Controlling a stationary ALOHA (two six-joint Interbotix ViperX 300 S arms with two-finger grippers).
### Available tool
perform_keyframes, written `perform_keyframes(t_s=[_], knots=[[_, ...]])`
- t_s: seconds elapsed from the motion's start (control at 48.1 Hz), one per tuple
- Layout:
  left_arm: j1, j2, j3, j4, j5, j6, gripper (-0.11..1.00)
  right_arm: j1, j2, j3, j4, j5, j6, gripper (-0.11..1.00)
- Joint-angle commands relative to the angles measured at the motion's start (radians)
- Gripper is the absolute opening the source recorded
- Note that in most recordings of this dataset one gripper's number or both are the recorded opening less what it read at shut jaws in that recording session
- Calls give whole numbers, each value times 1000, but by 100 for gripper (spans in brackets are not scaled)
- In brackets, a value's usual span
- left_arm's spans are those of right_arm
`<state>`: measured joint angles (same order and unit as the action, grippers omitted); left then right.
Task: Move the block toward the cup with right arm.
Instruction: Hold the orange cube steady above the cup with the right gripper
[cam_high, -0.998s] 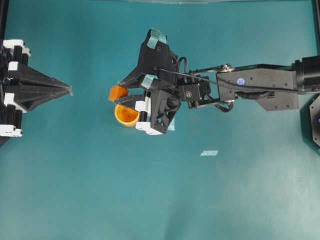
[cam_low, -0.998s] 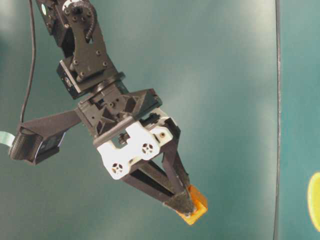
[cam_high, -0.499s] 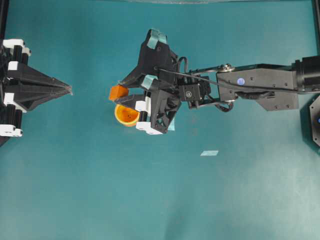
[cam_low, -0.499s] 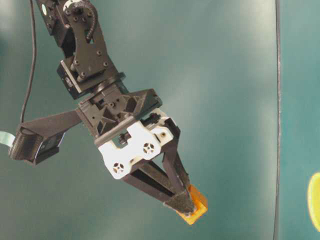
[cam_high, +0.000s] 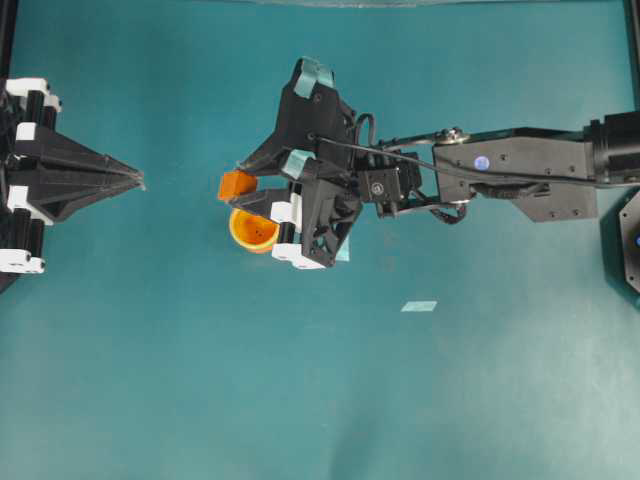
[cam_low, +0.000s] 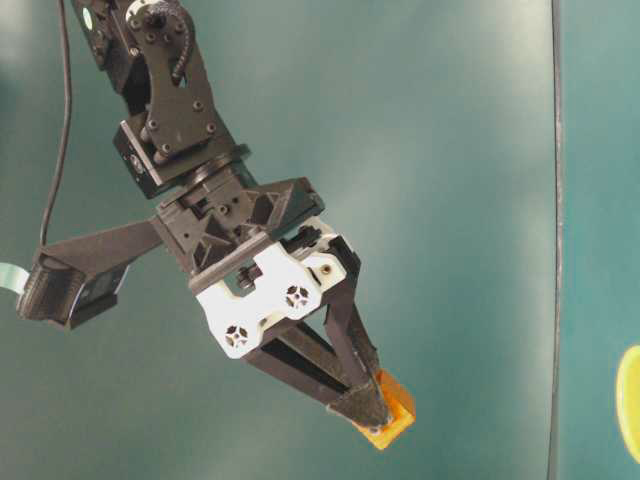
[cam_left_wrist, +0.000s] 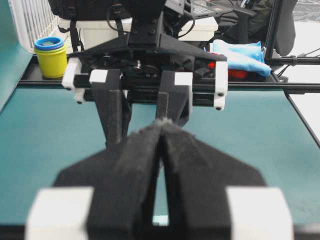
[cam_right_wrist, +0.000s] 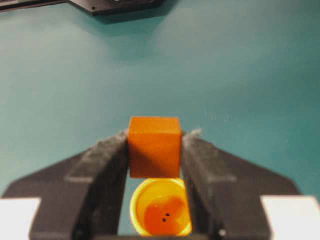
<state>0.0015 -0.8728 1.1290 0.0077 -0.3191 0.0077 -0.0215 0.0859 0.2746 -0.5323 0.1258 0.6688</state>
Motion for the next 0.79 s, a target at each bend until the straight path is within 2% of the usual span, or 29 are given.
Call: perform_keyframes(t_s=[0.0,0.769], knots=[[2,6,-32,3,-11,0,0,2,-21,-26,-3,-3,0,39],[2,6,-31,3,-8,0,0,2,-20,-26,-3,9,0,39]])
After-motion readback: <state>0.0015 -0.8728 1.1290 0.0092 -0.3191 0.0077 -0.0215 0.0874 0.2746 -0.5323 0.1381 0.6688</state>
